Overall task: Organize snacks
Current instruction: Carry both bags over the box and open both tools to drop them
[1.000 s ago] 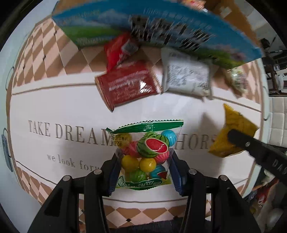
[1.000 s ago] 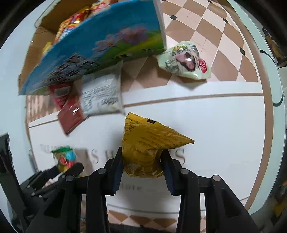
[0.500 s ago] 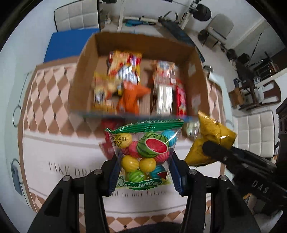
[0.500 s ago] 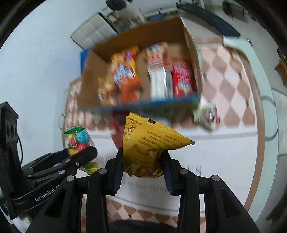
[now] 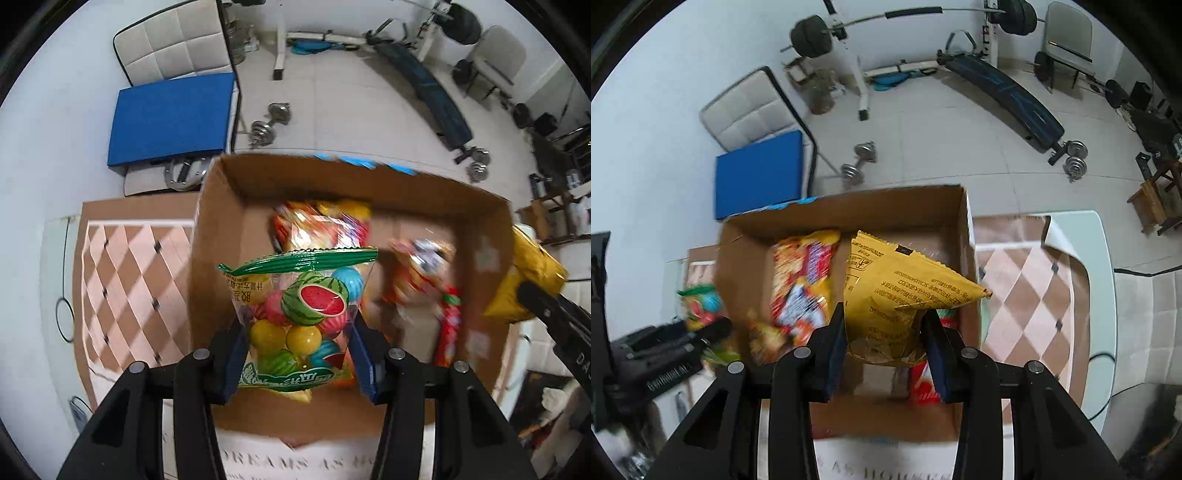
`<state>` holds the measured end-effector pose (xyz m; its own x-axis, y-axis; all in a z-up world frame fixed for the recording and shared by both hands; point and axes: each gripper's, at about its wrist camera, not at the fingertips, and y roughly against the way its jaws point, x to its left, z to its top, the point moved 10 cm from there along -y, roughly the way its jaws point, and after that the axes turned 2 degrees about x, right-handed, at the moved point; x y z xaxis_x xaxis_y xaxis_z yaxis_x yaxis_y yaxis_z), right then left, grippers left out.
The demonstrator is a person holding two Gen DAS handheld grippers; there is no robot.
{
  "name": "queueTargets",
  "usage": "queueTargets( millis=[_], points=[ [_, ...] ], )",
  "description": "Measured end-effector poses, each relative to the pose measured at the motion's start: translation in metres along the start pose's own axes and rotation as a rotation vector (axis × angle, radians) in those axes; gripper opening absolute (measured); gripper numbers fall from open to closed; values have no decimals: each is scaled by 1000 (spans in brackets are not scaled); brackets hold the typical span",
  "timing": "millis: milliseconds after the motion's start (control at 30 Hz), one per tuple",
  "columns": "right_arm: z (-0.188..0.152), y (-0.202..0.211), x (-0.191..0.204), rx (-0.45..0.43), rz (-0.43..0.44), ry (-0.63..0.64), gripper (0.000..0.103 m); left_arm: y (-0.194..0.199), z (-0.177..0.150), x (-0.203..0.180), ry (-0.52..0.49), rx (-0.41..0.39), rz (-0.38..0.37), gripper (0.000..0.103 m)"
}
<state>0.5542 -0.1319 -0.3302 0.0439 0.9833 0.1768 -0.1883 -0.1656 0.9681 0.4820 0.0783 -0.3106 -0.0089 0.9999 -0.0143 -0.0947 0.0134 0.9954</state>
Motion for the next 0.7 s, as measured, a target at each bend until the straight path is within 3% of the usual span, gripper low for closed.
queueTargets(
  millis=[267,400,467,500,533,700],
  points=[
    [28,-64,-13,75,-95,-4,41,-58,36,21,-12,90,91,48],
    [25,-84,-15,139,-96,-29,45,-78,38,23,-11,140,70,52],
    [22,-91,-15,161,-99,-26,53,-80,39,25,-2,138,71,60],
    [21,-93,-13,171,-103,-18,71,-80,40,26,0,132,67,78],
    [20,-96,-12,176,-102,-11,85,-79,40,25,5,127,57,89],
    [15,-100,-3,197,-84,6,88,-69,43,16,6,103,40,91]
  ],
)
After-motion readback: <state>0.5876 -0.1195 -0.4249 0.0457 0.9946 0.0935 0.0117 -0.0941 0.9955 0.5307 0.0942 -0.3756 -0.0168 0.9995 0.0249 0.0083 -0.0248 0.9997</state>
